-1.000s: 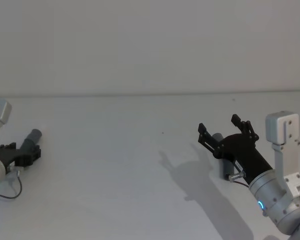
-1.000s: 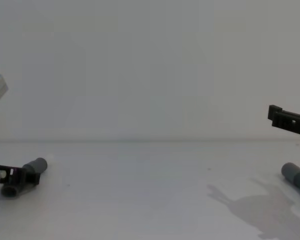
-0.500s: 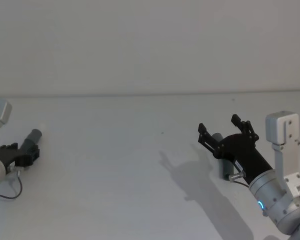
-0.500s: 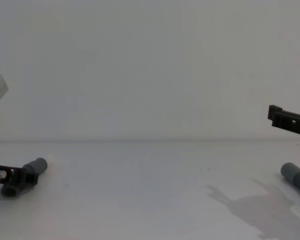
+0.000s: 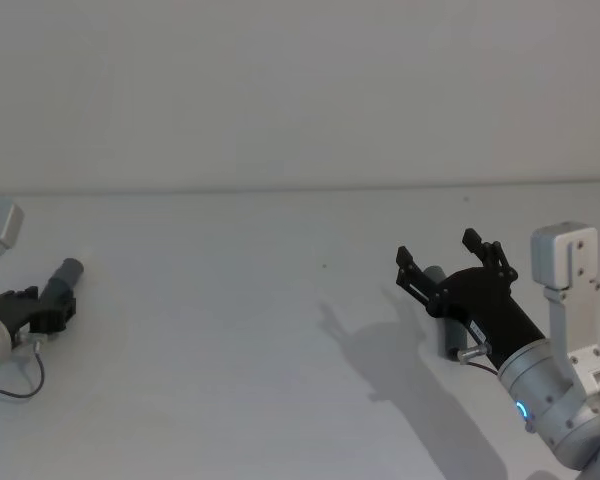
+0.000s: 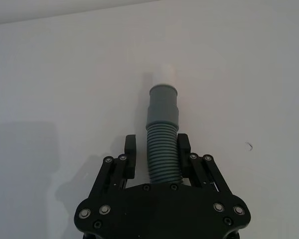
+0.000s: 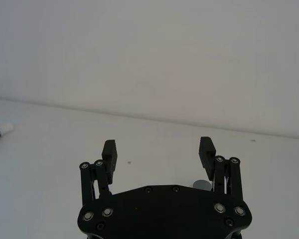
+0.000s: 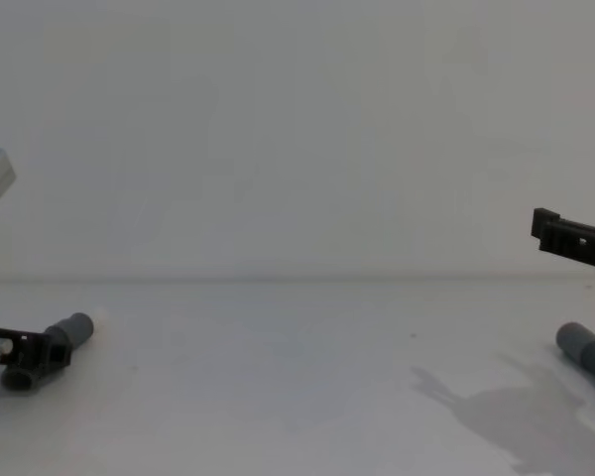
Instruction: Use both hands to pick up one end of the pipe from the table, align the ends, and insert them.
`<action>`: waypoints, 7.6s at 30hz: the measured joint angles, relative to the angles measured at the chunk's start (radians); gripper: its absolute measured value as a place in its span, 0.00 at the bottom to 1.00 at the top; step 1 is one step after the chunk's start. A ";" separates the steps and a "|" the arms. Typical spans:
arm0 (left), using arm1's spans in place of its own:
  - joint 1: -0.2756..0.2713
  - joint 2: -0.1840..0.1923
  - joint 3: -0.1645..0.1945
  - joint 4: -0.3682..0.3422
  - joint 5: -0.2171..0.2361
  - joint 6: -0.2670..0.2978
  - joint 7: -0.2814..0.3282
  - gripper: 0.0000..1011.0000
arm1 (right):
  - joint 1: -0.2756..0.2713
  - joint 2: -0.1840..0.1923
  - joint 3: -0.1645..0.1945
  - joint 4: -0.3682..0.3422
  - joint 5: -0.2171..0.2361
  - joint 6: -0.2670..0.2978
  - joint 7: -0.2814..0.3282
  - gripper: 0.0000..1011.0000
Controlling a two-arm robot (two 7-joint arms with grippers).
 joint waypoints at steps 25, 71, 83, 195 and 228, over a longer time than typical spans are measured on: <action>0.000 0.000 0.000 0.000 0.001 0.000 0.000 0.31 | 0.000 0.000 0.000 0.000 0.000 0.000 0.000 0.99; -0.042 0.073 -0.001 -0.014 -0.109 -0.248 -0.334 0.30 | 0.000 0.000 0.000 0.000 0.000 0.000 0.000 0.99; -0.109 0.109 0.064 0.049 -0.114 -0.301 -0.473 0.30 | 0.000 0.000 0.000 0.000 0.000 0.000 0.000 0.99; -0.309 0.185 0.340 0.175 -0.026 -0.605 -0.825 0.30 | 0.237 0.064 0.084 0.136 0.078 0.813 0.083 0.99; -0.411 0.205 0.437 0.229 0.033 -0.775 -0.979 0.30 | 0.190 0.085 0.082 0.095 0.039 0.801 0.097 0.99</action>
